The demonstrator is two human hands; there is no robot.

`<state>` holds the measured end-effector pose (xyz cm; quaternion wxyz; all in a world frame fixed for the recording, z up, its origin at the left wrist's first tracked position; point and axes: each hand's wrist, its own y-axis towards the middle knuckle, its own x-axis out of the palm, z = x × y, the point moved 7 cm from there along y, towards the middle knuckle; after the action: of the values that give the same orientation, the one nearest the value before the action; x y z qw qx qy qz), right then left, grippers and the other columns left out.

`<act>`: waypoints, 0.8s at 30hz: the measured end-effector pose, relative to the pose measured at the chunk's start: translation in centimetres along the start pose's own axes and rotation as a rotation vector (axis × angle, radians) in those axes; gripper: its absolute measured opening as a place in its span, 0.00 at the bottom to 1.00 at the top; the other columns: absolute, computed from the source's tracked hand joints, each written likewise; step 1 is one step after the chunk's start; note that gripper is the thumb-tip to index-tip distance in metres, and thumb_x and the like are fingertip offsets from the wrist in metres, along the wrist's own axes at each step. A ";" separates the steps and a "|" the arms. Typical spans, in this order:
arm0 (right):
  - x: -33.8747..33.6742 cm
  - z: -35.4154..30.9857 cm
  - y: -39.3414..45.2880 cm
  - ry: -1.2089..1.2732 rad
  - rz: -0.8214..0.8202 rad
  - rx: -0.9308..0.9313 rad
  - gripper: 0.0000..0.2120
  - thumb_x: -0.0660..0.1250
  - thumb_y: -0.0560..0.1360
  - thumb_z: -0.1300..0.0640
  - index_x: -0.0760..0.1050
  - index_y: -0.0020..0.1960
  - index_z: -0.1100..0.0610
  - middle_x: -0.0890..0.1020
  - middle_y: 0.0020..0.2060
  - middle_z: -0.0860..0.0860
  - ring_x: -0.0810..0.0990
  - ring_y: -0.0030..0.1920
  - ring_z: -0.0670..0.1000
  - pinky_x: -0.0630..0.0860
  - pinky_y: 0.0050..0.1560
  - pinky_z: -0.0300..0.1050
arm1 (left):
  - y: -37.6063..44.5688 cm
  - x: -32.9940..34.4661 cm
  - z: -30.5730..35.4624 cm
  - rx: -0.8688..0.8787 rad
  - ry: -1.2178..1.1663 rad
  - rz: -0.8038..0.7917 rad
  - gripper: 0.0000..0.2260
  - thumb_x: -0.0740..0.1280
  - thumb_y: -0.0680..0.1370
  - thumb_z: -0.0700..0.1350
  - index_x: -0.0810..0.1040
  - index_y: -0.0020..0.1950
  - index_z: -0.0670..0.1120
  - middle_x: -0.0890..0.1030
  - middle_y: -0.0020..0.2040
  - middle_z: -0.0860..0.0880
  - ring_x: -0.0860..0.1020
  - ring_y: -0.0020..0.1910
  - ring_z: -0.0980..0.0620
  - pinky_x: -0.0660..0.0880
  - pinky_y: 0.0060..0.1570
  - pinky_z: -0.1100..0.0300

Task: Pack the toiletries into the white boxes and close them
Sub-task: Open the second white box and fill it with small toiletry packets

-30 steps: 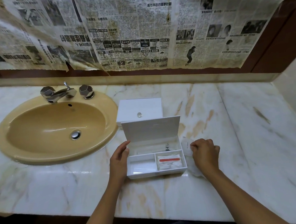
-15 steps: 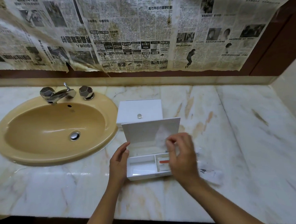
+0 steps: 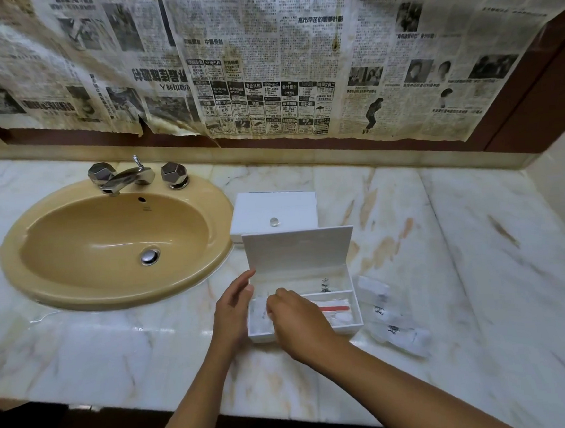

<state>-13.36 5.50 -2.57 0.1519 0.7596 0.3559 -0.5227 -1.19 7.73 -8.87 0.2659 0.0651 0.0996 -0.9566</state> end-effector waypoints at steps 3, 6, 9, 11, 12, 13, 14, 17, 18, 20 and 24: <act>0.2 -0.7 0.6 -0.042 -0.031 -0.017 0.10 0.62 0.75 0.67 0.73 0.55 0.61 0.76 0.52 0.58 0.74 0.53 0.58 0.66 0.43 0.47 | 0.0 0.0 0.0 0.011 0.010 0.003 0.13 0.61 0.82 0.41 0.78 0.60 0.57 0.78 0.60 0.59 0.74 0.59 0.66 0.67 0.53 0.80; 0.8 -0.9 1.0 -0.053 -0.092 -0.013 0.12 0.62 0.75 0.68 0.74 0.57 0.63 0.76 0.54 0.60 0.75 0.54 0.60 0.68 0.46 0.48 | 0.0 0.0 -0.1 0.010 0.008 0.006 0.12 0.61 0.82 0.41 0.77 0.61 0.54 0.77 0.61 0.57 0.74 0.60 0.61 0.67 0.52 0.79; 1.6 -0.3 1.0 -0.040 -0.182 0.022 0.12 0.63 0.74 0.68 0.76 0.57 0.64 0.77 0.55 0.61 0.76 0.56 0.61 0.73 0.53 0.50 | 0.0 0.0 -0.1 0.014 0.003 -0.002 0.12 0.61 0.82 0.42 0.77 0.61 0.55 0.77 0.60 0.58 0.74 0.61 0.59 0.68 0.58 0.72; 2.0 0.1 1.0 -0.021 -0.222 0.043 0.10 0.63 0.74 0.67 0.76 0.54 0.65 0.78 0.53 0.62 0.77 0.55 0.62 0.73 0.52 0.50 | 0.1 0.0 -0.2 0.007 0.000 -0.002 0.12 0.61 0.82 0.42 0.77 0.61 0.55 0.78 0.60 0.57 0.74 0.61 0.59 0.69 0.61 0.65; 2.0 0.2 1.0 -0.018 -0.226 0.048 0.09 0.63 0.75 0.65 0.77 0.54 0.66 0.77 0.53 0.63 0.76 0.55 0.62 0.73 0.52 0.51 | 0.1 0.0 -0.2 0.004 -0.001 0.000 0.12 0.61 0.81 0.41 0.77 0.61 0.55 0.78 0.60 0.57 0.74 0.61 0.58 0.69 0.61 0.65; 1.9 0.1 1.0 -0.017 -0.223 0.047 0.10 0.62 0.77 0.61 0.76 0.54 0.66 0.77 0.54 0.63 0.75 0.56 0.62 0.72 0.52 0.51 | 0.1 0.0 -0.2 0.005 -0.004 0.002 0.12 0.61 0.81 0.41 0.78 0.61 0.54 0.78 0.60 0.57 0.74 0.61 0.59 0.69 0.60 0.68; 1.8 0.0 0.9 -0.009 -0.220 0.046 0.15 0.60 0.79 0.55 0.76 0.56 0.65 0.76 0.55 0.62 0.74 0.57 0.62 0.71 0.54 0.52 | 0.1 0.1 -0.1 0.009 -0.005 0.004 0.12 0.61 0.81 0.41 0.78 0.61 0.54 0.78 0.60 0.57 0.74 0.61 0.59 0.68 0.58 0.72; 2.7 -0.4 0.1 0.038 -0.315 0.076 0.29 0.53 0.79 0.38 0.73 0.63 0.61 0.72 0.62 0.59 0.69 0.64 0.58 0.68 0.61 0.55 | 0.0 0.1 0.0 0.020 -0.013 0.001 0.12 0.61 0.81 0.40 0.78 0.61 0.52 0.78 0.61 0.56 0.74 0.61 0.59 0.67 0.55 0.77; 3.3 -0.4 -0.2 0.019 -0.373 0.071 0.32 0.51 0.79 0.36 0.71 0.66 0.60 0.70 0.65 0.58 0.66 0.66 0.58 0.66 0.64 0.56 | 0.1 0.2 -0.1 0.015 -0.019 0.000 0.12 0.61 0.81 0.40 0.78 0.61 0.52 0.78 0.61 0.56 0.74 0.61 0.60 0.68 0.54 0.77; 4.1 -0.5 -0.6 -0.046 -0.431 0.050 0.34 0.48 0.78 0.33 0.68 0.69 0.59 0.67 0.68 0.58 0.62 0.70 0.58 0.61 0.67 0.58 | 0.1 0.1 -0.2 0.009 -0.026 -0.001 0.12 0.61 0.81 0.41 0.78 0.62 0.52 0.78 0.61 0.56 0.74 0.61 0.60 0.68 0.53 0.78; 4.0 -0.7 -0.4 -0.031 -0.374 0.046 0.35 0.50 0.77 0.33 0.68 0.70 0.60 0.62 0.72 0.58 0.58 0.73 0.58 0.59 0.70 0.59 | 0.1 0.2 -0.2 0.009 -0.039 -0.004 0.12 0.61 0.81 0.41 0.78 0.61 0.53 0.78 0.60 0.58 0.74 0.61 0.61 0.67 0.55 0.77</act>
<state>-12.41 7.71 -5.80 0.0402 0.6754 0.4767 -0.5613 -1.31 7.60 -9.09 0.2654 0.0476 0.0904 -0.9587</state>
